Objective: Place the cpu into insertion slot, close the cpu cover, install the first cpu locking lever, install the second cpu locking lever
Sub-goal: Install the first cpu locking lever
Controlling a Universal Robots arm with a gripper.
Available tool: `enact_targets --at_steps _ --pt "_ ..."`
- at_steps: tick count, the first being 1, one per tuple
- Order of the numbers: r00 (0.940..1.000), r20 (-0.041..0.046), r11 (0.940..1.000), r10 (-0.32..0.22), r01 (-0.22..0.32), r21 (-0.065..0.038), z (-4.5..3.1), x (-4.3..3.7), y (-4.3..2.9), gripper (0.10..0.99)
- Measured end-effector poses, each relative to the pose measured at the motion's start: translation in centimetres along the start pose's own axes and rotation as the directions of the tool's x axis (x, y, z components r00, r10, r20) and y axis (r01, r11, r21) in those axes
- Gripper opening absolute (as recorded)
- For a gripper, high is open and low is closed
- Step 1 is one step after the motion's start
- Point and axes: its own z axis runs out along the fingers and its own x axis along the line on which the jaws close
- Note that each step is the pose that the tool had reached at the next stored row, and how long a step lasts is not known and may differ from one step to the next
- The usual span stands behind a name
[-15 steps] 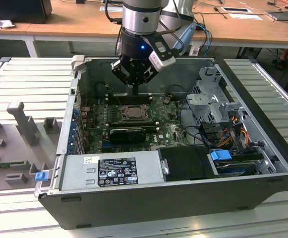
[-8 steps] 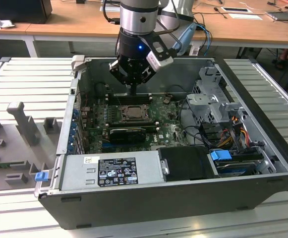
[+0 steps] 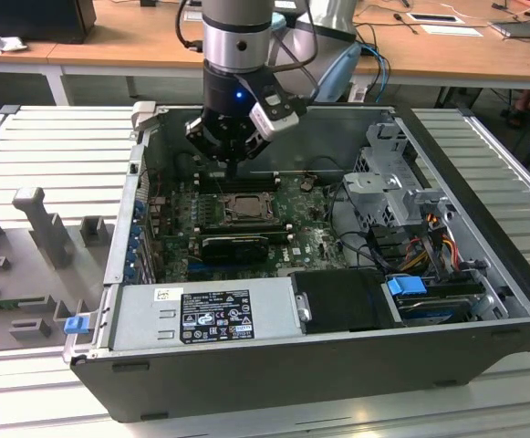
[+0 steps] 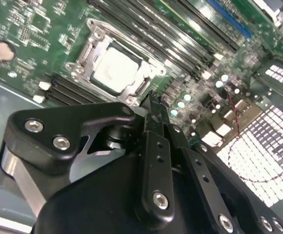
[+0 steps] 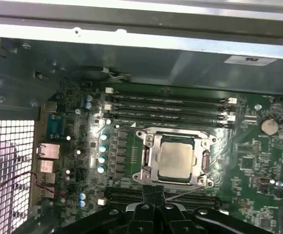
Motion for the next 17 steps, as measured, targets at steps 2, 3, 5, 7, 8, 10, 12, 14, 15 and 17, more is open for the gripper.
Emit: enact_targets --at_steps 2,3,5,7,8,10,12,14,15,17 --pt "1.0000 0.0006 1.0000 0.000 0.000 0.000 0.13 0.87 0.07 0.106" --pt "1.0000 0.0015 1.0000 0.000 0.000 0.000 0.22 1.36 0.11 0.106" --pt "1.0000 0.0036 1.0000 0.000 0.000 -0.002 0.40 2.37 0.20 0.106" --pt "1.0000 0.0058 1.0000 0.000 0.000 -0.006 0.53 2.90 0.25 0.106" --pt "1.0000 0.0066 1.0000 0.000 0.000 -0.007 0.63 3.17 0.29 0.106" --pt "1.0000 0.0079 1.0000 0.000 0.000 -0.007 0.86 3.81 0.40 0.106" --pt "1.0000 0.0092 1.0000 0.000 0.000 -0.007 1.18 4.38 0.64 0.106" --pt "1.0000 0.0093 1.0000 0.000 0.000 -0.007 1.53 4.47 0.99 0.106" --pt "1.0000 0.0094 1.0000 0.000 0.000 -0.007 1.72 4.43 1.34 0.106" --pt "1.0000 0.0094 1.0000 0.000 0.000 -0.008 2.00 4.36 2.17 0.106"
